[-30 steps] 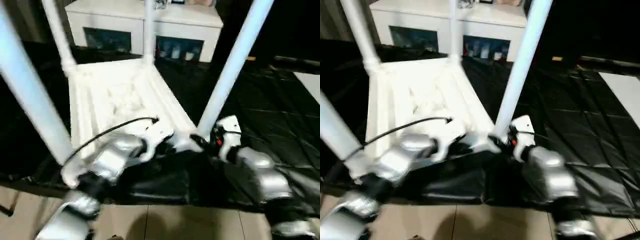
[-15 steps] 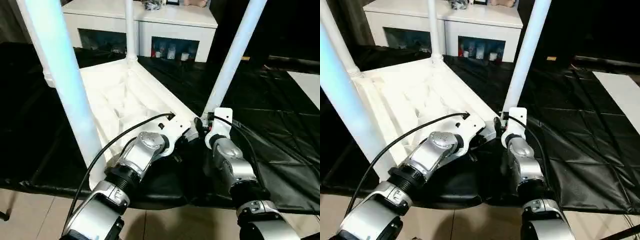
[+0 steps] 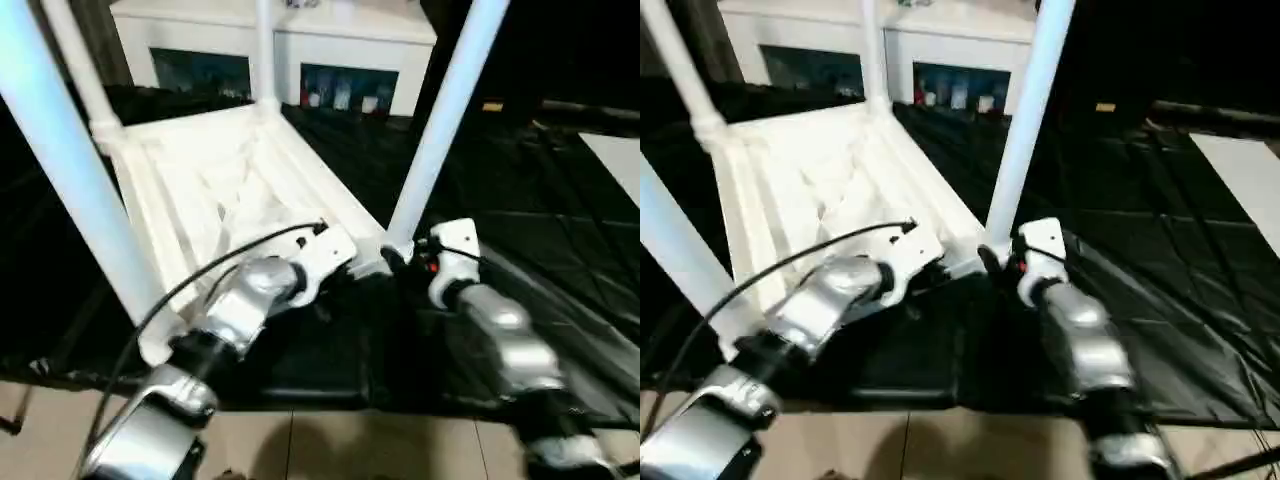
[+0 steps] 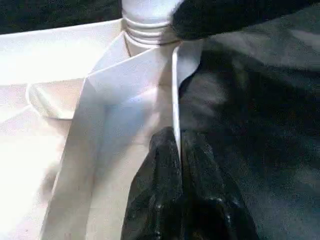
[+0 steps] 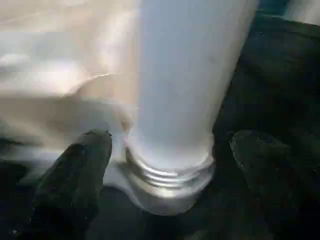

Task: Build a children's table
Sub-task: Rotate leg to tighten

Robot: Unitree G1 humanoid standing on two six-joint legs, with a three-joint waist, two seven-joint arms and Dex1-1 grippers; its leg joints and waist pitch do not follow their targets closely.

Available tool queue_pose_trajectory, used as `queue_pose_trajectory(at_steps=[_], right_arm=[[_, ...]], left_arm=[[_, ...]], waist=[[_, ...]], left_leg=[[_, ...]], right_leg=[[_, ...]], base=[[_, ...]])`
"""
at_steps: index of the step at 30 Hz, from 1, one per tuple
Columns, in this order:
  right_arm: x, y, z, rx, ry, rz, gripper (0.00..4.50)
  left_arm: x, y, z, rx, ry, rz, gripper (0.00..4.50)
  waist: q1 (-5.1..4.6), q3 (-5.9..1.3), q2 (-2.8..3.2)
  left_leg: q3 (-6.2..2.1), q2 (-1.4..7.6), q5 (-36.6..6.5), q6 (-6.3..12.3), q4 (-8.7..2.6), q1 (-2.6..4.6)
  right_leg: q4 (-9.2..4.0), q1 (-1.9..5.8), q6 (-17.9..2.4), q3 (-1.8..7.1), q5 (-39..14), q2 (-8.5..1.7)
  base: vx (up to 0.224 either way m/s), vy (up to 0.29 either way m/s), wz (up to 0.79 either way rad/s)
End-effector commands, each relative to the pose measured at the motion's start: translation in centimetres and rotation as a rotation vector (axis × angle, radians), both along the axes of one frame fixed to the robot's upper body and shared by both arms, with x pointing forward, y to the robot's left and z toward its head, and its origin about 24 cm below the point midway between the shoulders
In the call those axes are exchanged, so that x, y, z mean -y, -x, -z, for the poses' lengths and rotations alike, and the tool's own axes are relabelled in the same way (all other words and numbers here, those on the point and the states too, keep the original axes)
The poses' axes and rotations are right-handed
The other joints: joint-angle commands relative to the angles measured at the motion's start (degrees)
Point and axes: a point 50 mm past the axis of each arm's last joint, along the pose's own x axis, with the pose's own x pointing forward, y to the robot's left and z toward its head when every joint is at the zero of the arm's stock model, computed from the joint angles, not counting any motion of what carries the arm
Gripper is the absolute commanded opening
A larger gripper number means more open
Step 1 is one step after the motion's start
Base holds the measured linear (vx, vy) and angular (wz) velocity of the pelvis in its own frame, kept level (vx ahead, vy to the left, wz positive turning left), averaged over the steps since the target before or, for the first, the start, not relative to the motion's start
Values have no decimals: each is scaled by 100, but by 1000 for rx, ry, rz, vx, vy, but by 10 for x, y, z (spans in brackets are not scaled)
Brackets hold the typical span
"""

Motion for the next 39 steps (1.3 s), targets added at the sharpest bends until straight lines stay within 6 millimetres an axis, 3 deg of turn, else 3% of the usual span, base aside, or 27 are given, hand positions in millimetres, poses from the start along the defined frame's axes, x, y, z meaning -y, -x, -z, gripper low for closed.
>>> queue_pose_trajectory(at_steps=[1,6,7,8,10,14,18,23,33,37,39], right_arm=[[-1,14,-6,-28,-21,-207,419],[9,32,-5,-101,12,-378,419],[9,32,-5,-101,12,-378,419],[12,33,-6,-117,28,-419,419],[13,34,-6,-128,51,-455,419],[14,31,-6,-136,56,-480,402],[14,31,-5,-146,71,-500,367],[14,31,-4,-151,69,-502,317],[11,31,4,-176,-2,-447,267],[9,27,22,-194,27,-295,266],[2,19,33,-193,10,-116,265]], left_arm=[[3,22,7,-90,25,214,0],[-9,35,5,-158,13,336,0],[-9,35,5,-158,13,336,0],[-13,35,2,-157,4,340,0],[-17,34,1,-158,-11,341,0],[-24,32,0,-162,-25,333,0],[-26,31,1,-161,-31,328,0],[-27,31,1,-165,-31,325,0],[-29,32,6,-198,-49,309,0],[-24,27,12,-199,-36,204,0],[-14,18,14,-185,5,84,0]], waist=[[45,-335,11],[81,-340,15],[107,-334,14],[136,-323,-34],[163,-313,-16],[139,-305,-48],[149,-322,-58],[151,-340,-49],[152,-346,-31],[107,-294,-28],[63,-266,-34]], left_leg=[[-90,317,-938,480,-409,35],[-45,314,-670,614,-372,79],[-38,318,-731,600,-371,91],[-30,323,-806,571,-377,103],[-34,330,-897,511,-386,109],[-44,313,-1075,365,-403,101],[-40,304,-895,375,-383,94],[-35,300,-665,487,-357,93],[-34,299,-718,464,-350,104],[-35,289,-1070,264,-393,105],[-71,288,-1659,4,-441,146]], right_leg=[[-375,288,-1305,202,-393,-419],[-300,271,-1633,186,173,-392],[-307,266,-1639,192,67,-408],[-326,259,-1619,194,-128,-416],[-343,260,-1568,197,-370,-423],[-380,260,-1408,197,-861,-431],[-354,269,-1388,201,-699,-425],[-307,279,-1509,188,-277,-413],[-306,282,-1557,185,-314,-412],[-382,246,-1466,186,-919,-413],[-470,229,-1198,179,-1921,-419]], base=[[54,11,-2],[11,2,0],[0,0,0],[0,0,0],[0,0,0],[0,0,0],[0,0,0],[0,0,0],[0,0,0],[0,0,0],[0,0,0]])
